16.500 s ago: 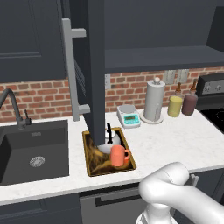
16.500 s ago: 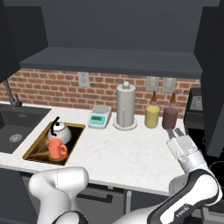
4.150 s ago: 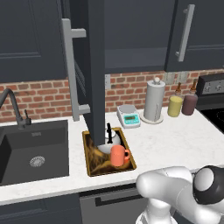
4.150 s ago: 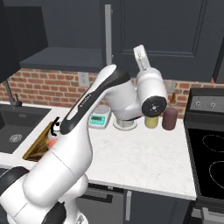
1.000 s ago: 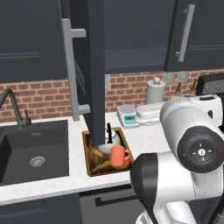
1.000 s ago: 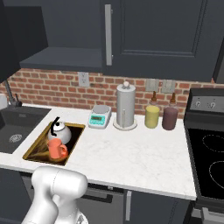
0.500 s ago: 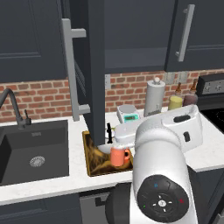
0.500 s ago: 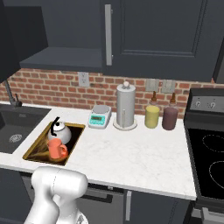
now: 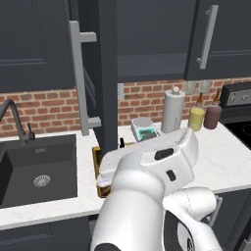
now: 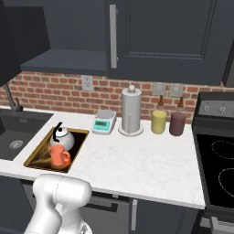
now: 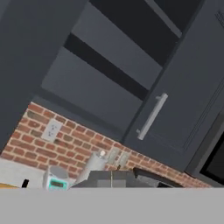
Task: Pick the kettle from the counter and place it on the tray. Then pick the mug from the cabinet and place it on the tray. Then close the cabinet doors.
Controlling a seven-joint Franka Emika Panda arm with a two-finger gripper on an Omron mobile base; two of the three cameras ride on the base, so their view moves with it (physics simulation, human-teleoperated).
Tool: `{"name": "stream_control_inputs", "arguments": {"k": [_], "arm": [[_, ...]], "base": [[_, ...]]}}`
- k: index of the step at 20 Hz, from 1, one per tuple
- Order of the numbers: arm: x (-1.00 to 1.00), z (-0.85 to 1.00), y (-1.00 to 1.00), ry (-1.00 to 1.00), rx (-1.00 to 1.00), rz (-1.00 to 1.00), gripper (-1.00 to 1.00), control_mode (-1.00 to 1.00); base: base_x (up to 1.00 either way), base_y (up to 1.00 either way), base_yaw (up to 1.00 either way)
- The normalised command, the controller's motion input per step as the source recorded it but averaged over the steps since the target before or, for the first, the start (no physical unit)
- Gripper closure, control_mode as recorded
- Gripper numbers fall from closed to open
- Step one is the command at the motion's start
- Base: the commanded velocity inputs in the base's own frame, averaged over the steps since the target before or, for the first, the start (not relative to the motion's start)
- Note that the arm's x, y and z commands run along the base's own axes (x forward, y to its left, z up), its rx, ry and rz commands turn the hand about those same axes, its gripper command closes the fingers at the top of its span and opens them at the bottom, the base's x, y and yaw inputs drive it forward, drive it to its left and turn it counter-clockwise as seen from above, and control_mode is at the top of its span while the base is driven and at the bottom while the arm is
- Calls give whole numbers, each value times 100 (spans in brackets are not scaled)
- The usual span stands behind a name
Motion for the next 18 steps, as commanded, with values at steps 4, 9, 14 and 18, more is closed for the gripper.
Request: {"name": "stream_control_inputs", "arguments": {"k": [4, 9, 14, 18], "arm": [[-11, 0, 57, -5, -17, -3, 100, -100], [-3, -1, 57, 0, -20, -1, 100, -100], [0, -11, 60, 0, -21, -1, 100, -100], [17, -26, 49, 0, -17, 0, 100, -100]], "base": [[0, 0, 0], [0, 0, 0], [0, 0, 0], [0, 0, 0]]}}
